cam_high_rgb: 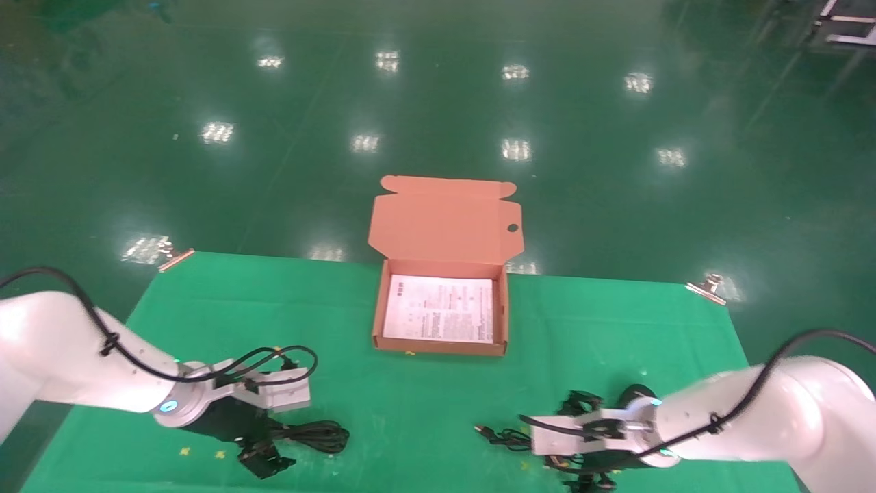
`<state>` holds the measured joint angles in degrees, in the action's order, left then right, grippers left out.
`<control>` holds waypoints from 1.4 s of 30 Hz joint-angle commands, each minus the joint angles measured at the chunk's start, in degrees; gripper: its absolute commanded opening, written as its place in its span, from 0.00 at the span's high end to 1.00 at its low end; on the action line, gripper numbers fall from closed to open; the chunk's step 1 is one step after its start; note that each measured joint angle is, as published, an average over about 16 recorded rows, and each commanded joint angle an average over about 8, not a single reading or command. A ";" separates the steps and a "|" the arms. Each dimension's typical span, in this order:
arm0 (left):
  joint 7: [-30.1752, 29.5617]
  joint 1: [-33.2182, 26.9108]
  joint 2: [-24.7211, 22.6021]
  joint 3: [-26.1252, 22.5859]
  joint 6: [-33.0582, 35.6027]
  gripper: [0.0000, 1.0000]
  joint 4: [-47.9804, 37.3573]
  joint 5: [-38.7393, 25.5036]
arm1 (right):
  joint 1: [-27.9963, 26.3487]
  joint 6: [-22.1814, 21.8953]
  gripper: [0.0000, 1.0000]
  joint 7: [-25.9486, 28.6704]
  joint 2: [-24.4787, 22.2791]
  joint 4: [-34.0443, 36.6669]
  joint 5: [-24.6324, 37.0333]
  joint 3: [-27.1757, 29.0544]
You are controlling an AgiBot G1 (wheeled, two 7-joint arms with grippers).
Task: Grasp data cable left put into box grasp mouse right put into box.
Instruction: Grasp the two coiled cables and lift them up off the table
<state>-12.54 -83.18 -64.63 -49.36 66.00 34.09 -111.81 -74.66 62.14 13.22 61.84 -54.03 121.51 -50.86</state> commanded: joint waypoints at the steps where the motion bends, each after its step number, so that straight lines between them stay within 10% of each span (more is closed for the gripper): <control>1: 0.53 -0.19 -0.28 0.07 -0.14 1.00 -1.06 0.11 | 0.10 -0.78 1.00 0.04 0.33 1.05 0.37 0.01; 42: -0.05 0.01 0.13 -0.02 0.17 1.00 0.41 0.04 | 0.01 0.30 1.00 -0.12 -0.06 -0.58 0.13 -0.20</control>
<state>-12.58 -83.17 -64.50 -49.38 66.17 34.49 -111.77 -74.66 62.43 13.11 61.79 -54.59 121.65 -51.05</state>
